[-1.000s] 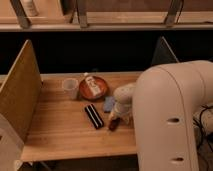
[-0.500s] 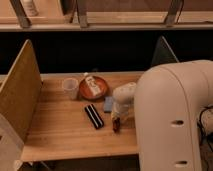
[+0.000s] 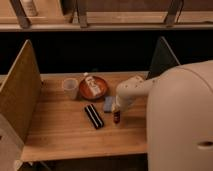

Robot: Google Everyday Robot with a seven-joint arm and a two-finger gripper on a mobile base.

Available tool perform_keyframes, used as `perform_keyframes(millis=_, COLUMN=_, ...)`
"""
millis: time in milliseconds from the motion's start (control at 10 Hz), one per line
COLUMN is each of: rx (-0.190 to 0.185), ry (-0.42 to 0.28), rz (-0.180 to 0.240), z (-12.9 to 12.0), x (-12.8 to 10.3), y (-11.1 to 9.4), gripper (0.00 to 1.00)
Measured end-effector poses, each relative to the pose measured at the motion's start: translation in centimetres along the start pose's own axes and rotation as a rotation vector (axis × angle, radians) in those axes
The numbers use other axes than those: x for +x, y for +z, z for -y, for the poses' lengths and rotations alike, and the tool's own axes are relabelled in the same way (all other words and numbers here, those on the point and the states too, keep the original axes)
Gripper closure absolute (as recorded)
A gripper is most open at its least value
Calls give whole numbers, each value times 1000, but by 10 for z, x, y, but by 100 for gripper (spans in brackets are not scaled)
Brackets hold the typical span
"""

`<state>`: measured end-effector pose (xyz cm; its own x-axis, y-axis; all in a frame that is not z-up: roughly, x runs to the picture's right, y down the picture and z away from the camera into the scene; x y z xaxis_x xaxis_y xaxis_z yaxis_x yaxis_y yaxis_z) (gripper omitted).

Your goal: Place the pepper in the ceramic cup

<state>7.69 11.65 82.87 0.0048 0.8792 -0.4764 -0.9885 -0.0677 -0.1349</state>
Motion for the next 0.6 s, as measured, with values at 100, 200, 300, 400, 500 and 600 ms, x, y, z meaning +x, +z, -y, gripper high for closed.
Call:
perform_keyframes(millis=100, rx=-24, ry=-51, rz=55, z=-9, x=-14, y=-18, gripper=100)
perform_keyframes(millis=200, rx=-53, ry=-108, rz=100, z=-22, x=-25, y=-35, gripper=100)
perform_keyframes(millis=300, rx=-98, ry=-183, rz=139, z=-41, x=-33, y=-53, gripper=100)
perform_keyframes(millis=400, rx=-127, ry=-237, rz=152, z=-56, x=-36, y=-62, gripper=100)
perform_keyframes(millis=500, rx=-163, ry=-326, rz=166, z=-81, x=-39, y=-74, gripper=100)
perform_keyframes(millis=600, rx=-184, ry=-399, rz=176, z=-98, x=-42, y=-85, gripper=100)
